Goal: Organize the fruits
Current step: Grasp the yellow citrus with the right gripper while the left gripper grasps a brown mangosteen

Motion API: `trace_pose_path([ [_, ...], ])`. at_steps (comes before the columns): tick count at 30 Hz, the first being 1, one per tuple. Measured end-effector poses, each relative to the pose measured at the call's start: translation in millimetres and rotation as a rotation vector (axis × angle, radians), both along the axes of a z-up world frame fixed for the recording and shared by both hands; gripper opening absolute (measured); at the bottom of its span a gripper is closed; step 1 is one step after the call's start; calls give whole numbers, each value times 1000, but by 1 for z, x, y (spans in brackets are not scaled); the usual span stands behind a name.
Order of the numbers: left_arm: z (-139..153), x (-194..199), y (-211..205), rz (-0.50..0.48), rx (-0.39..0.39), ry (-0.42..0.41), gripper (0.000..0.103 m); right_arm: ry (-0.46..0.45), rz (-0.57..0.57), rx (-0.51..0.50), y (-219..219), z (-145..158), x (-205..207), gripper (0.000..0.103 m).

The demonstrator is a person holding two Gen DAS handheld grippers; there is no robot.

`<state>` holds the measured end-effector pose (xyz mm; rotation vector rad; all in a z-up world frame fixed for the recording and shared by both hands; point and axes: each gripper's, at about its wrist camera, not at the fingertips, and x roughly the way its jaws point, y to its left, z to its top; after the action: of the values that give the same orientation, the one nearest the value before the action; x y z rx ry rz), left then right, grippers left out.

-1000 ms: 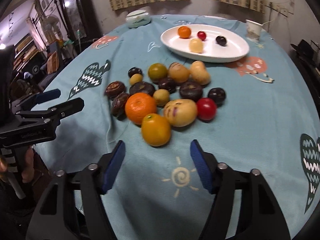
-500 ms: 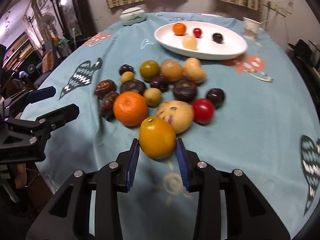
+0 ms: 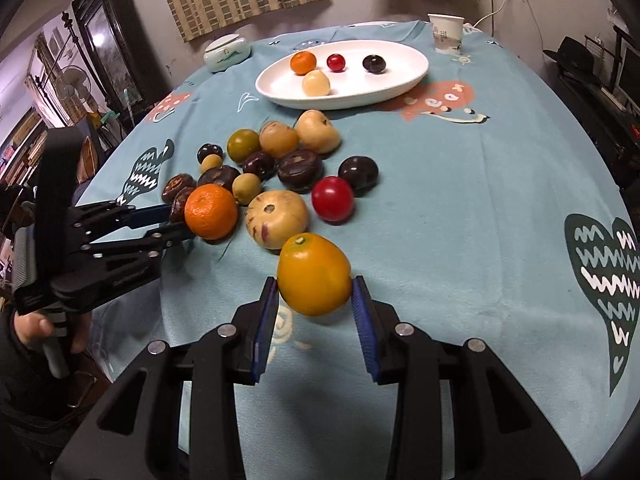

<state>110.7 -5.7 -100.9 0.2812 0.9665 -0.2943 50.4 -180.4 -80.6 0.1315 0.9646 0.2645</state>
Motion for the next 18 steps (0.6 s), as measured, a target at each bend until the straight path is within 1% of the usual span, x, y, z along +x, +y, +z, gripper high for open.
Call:
trace_pose_path([
  [4, -2, 10, -1, 11, -6, -20, 44, 4, 0, 4, 0, 0, 3, 38],
  [9, 0, 14, 1, 14, -51, -33, 41, 8, 11, 14, 4, -3, 5, 38],
  [15, 12, -3, 3, 5, -78, -89, 41, -25, 12, 1, 9, 9, 3, 38],
  [18, 22, -9, 9, 12, -104, -106, 41, -36, 15, -4, 14, 13, 1, 38],
])
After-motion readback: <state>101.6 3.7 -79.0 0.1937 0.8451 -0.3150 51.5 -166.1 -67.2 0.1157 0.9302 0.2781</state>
